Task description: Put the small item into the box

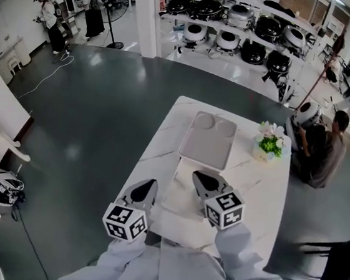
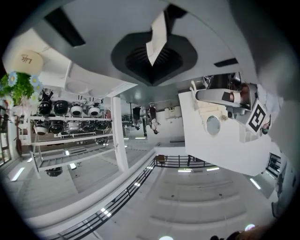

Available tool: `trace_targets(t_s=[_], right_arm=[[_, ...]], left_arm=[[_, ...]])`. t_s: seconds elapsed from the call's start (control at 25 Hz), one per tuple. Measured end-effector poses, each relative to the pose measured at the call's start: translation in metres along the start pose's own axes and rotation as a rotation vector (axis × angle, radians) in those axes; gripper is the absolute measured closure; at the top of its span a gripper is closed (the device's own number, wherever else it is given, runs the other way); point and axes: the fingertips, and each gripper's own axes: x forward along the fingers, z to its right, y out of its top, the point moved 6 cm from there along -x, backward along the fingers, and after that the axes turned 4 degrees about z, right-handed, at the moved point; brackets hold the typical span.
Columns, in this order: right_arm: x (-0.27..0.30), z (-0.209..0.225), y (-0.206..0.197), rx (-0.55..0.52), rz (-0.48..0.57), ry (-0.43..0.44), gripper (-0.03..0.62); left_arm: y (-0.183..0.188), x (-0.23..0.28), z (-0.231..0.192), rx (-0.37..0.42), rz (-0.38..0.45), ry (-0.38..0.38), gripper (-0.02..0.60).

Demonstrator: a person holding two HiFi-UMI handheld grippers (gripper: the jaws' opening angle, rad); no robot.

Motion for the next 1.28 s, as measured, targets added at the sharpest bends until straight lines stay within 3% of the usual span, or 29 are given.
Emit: trace_targets(t_s=[0.24,0.6,1.28], right_arm=[[-0.016,-0.004,0.015,0.060,0.137,-0.009,0.600],[-0.047,-0.002,0.044,0.063,0.270,-0.042,0.600],[-0.086,0.009,0.053,0.061,0.356,-0.124,0.602]], left_arm=[[0.018,-0.011,-0.002,0.055,0.044,0.012,0.583],[0.045,-0.019,0.001,0.124,0.124,0.015,0.583],[0.064,-0.043,-0.006,0.169,0.202,0.053,0.583]])
